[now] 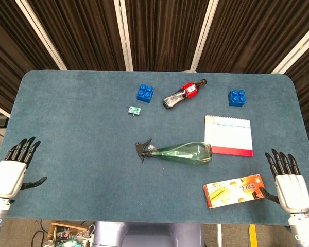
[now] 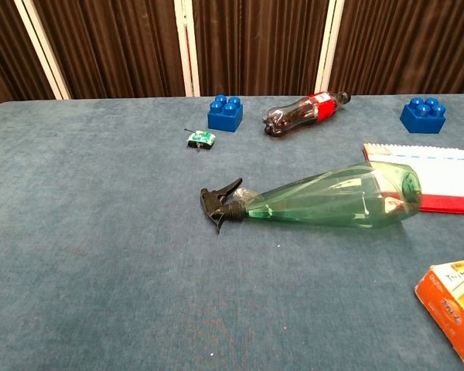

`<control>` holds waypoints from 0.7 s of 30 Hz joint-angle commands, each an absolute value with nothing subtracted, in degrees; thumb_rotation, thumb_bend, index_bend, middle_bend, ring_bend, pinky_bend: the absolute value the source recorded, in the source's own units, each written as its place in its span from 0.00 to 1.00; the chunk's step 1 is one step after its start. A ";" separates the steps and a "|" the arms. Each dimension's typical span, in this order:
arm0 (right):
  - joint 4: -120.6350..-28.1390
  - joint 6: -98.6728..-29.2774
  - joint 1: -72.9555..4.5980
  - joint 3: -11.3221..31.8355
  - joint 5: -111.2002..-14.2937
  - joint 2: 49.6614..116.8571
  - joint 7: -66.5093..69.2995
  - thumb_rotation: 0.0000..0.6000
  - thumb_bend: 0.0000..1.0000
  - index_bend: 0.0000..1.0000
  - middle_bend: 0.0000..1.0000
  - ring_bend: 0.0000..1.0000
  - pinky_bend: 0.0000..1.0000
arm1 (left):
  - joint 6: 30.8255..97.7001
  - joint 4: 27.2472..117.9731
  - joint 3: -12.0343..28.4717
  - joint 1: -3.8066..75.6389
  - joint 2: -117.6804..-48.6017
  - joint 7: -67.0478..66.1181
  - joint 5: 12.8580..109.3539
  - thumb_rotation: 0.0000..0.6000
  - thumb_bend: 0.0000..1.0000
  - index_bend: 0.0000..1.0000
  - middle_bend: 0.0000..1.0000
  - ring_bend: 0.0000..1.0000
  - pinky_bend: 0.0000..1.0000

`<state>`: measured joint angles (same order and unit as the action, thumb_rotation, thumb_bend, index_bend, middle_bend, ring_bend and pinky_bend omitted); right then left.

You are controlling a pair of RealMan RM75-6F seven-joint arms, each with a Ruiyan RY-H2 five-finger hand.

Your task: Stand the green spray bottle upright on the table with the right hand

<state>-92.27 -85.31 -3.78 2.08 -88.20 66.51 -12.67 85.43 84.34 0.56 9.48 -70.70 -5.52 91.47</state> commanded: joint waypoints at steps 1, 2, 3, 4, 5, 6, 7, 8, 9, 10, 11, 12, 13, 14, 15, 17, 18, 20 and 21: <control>-91.55 -85.61 -3.93 2.79 -87.53 67.09 -14.17 1.00 0.23 0.00 0.00 0.00 0.01 | 85.06 84.06 0.66 9.64 -70.88 -5.63 91.25 1.00 0.02 0.00 0.00 0.01 0.16; -91.26 -85.78 -3.92 3.03 -87.24 67.42 -15.00 1.00 0.23 0.00 0.00 0.00 0.01 | 84.84 83.92 0.68 9.72 -70.99 -5.74 91.15 1.00 0.02 0.00 0.00 0.01 0.16; -91.16 -85.82 -3.93 3.14 -87.03 67.72 -15.47 1.00 0.22 0.00 0.00 0.00 0.00 | 84.65 83.82 0.71 9.78 -71.12 -5.83 91.03 1.00 0.02 0.00 0.00 0.01 0.16; -91.14 -85.67 -4.05 3.15 -87.06 67.96 -15.58 1.00 0.22 0.00 0.00 0.00 0.00 | 84.46 83.73 0.74 9.87 -71.26 -5.94 90.96 1.00 0.02 0.00 0.00 0.01 0.16; -90.98 -85.52 -4.27 3.13 -87.35 68.29 -15.57 1.00 0.22 0.00 0.00 0.00 0.00 | 84.51 83.48 0.89 10.05 -71.60 -5.90 91.10 1.00 0.02 0.00 0.00 0.01 0.16; -90.80 -85.47 -4.48 3.11 -87.72 68.60 -15.67 1.00 0.22 0.00 0.00 0.00 0.00 | 84.66 83.12 1.01 10.15 -71.89 -5.87 91.26 1.00 0.02 0.00 0.00 0.01 0.16; -90.67 -85.53 -4.57 3.13 -87.92 68.77 -15.72 1.00 0.22 0.00 0.00 0.00 0.00 | 84.70 82.91 1.05 10.19 -72.02 -5.88 91.32 1.00 0.02 0.00 0.00 0.01 0.16; -90.26 -85.96 -4.91 3.27 -88.88 69.39 -15.84 1.00 0.22 0.00 0.00 0.00 0.00 | 84.68 82.48 1.15 10.29 -72.21 -5.90 91.32 1.00 0.02 0.00 0.00 0.01 0.16; -89.21 -86.64 -5.48 3.45 -90.42 70.67 -17.16 1.00 0.23 0.00 0.00 0.00 0.00 | 84.53 82.09 1.52 10.42 -72.40 -5.73 90.83 1.00 0.02 0.00 0.00 0.01 0.16; -88.51 -86.77 -5.87 3.57 -91.10 71.60 -19.10 1.00 0.23 0.00 0.00 0.00 0.00 | 84.46 81.86 1.91 10.52 -72.49 -5.75 90.37 1.00 0.02 0.00 0.00 0.01 0.16; -88.17 -86.53 -6.34 3.69 -91.54 72.49 -21.76 1.00 0.23 0.00 0.00 0.00 0.00 | 84.46 81.65 2.35 10.62 -72.55 -5.89 89.89 1.00 0.02 0.00 0.00 0.01 0.16; -88.28 -86.27 -6.63 3.72 -91.76 72.90 -23.23 1.00 0.23 0.00 0.00 0.00 0.00 | 84.51 81.57 2.64 10.67 -72.58 -5.95 89.60 1.00 0.02 0.00 0.00 0.01 0.16; -89.27 -85.00 -7.61 3.90 -91.98 73.96 -27.45 1.00 0.23 0.00 0.00 0.00 0.00 | 84.63 81.51 3.36 10.84 -72.69 -5.83 88.93 1.00 0.02 0.00 0.00 0.01 0.16; -90.23 -83.85 -8.36 4.10 -91.86 74.58 -30.14 1.00 0.22 0.00 0.00 0.00 0.00 | 84.64 81.51 3.74 10.99 -72.73 -5.58 88.65 1.00 0.02 0.00 0.00 0.01 0.16; -91.29 -82.60 -9.23 4.40 -91.71 75.20 -32.92 1.00 0.23 0.00 0.00 0.00 0.00 | 84.54 81.49 4.07 11.20 -72.74 -5.28 88.43 1.00 0.02 0.00 0.00 0.01 0.16; -92.93 -80.29 -10.90 5.37 -90.73 76.57 -38.10 1.00 0.22 0.00 0.00 0.00 0.00 | 83.94 81.35 4.55 11.78 -72.75 -4.85 88.10 1.00 0.02 0.00 0.00 0.01 0.16; -93.61 -79.07 -11.78 5.91 -90.05 77.46 -40.64 1.00 0.22 0.00 0.00 0.00 0.00 | 83.43 81.17 4.84 12.19 -72.83 -4.79 87.85 1.00 0.02 0.00 0.00 0.01 0.16; -94.62 -77.11 -13.19 6.98 -88.22 79.30 -44.94 1.00 0.23 0.00 0.00 0.00 0.00 | 82.20 80.66 5.33 13.03 -73.13 -5.05 87.24 1.00 0.02 0.00 0.00 0.01 0.16; -94.81 -76.30 -13.81 7.64 -86.95 80.43 -47.10 1.00 0.23 0.00 0.00 0.00 0.00 | 81.31 80.35 5.52 13.58 -73.34 -5.13 86.93 1.00 0.02 0.00 0.00 0.01 0.16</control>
